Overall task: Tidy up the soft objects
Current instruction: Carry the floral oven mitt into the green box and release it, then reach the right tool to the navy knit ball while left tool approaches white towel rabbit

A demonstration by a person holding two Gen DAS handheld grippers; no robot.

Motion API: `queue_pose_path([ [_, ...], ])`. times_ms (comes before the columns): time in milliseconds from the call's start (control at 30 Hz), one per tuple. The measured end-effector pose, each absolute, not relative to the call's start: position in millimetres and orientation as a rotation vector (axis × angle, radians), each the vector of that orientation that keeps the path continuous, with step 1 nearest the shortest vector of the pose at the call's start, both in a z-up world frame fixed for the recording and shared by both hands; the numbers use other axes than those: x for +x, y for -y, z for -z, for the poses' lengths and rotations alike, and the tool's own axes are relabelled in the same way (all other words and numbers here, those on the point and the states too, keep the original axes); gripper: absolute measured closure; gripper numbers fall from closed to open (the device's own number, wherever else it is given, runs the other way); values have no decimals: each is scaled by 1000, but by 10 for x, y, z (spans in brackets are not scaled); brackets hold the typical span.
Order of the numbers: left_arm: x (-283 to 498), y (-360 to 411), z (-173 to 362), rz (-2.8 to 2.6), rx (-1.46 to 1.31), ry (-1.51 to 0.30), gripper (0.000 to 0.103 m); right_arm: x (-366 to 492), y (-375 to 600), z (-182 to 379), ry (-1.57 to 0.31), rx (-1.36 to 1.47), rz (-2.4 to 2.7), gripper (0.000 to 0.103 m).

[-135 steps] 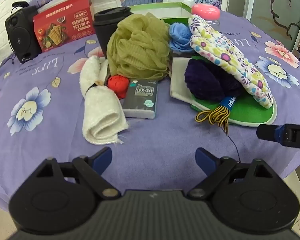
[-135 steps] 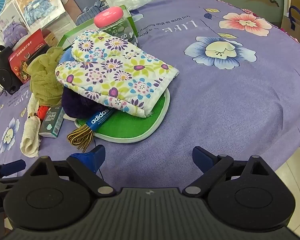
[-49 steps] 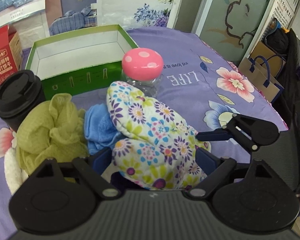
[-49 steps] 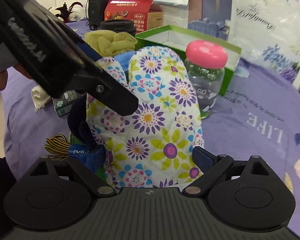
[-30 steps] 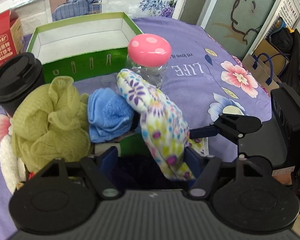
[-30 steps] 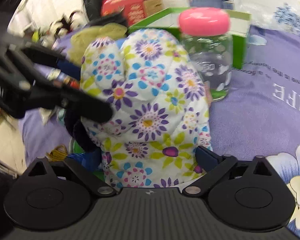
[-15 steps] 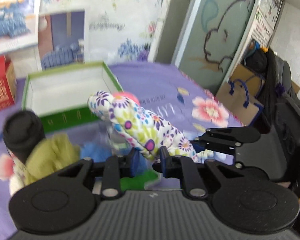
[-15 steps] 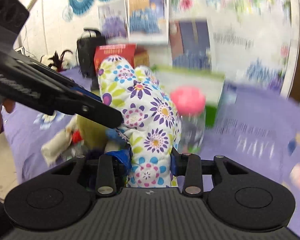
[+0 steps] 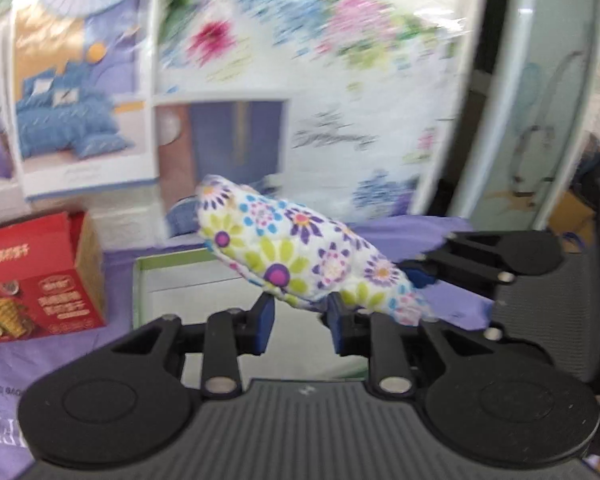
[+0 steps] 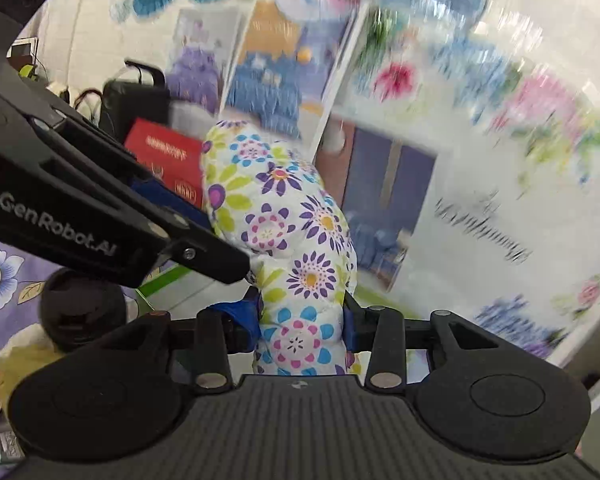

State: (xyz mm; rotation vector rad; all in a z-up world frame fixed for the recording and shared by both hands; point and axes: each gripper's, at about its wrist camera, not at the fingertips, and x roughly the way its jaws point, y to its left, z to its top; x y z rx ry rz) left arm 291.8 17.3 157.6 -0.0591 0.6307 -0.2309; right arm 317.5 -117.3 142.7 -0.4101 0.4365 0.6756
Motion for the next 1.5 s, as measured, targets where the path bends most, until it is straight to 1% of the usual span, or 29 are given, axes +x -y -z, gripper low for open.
queue_pose_path([
  [33,3034,-237,-1508,194,-50,-644,53,3283,1160,-1362,-469,-381,-692,76],
  [67,3149,-298,-1420,139,-41,-665,41,3403,1159,-1306,-511,-343,-705,74],
  [133,3276,-424,-1267,50,-17,-717,41,3541,1189,-1202,-600,-276,-682,74],
  [300,3192,-728,-1173,29,-103,-731,41,3427,1408,-1208,-565,-203,-675,71],
  [467,2960,-707,-1285,34,-103,-715,41,3283,1518,-1393,-538,-149,-651,69],
  [567,2683,-657,-1348,52,-97,-702,41,3078,1620,-1480,-520,-142,-635,68],
  [700,2209,-610,-1403,74,-82,-675,41,2583,1783,-1546,-488,-117,-625,67],
  [833,1728,-613,-1370,80,-72,-661,40,2067,1926,-1459,-494,-77,-620,66],
  [1033,1149,-704,-1054,83,-98,-712,40,1429,2049,-1045,-547,21,-587,64],
  [1267,639,-864,-419,33,-94,-863,40,929,2017,-473,-651,200,-575,63],
  [1367,498,-953,-228,48,-132,-913,40,786,1916,-399,-661,199,-573,62],
  [1500,525,-1022,-141,83,-194,-932,40,689,1768,-392,-653,123,-567,61],
])
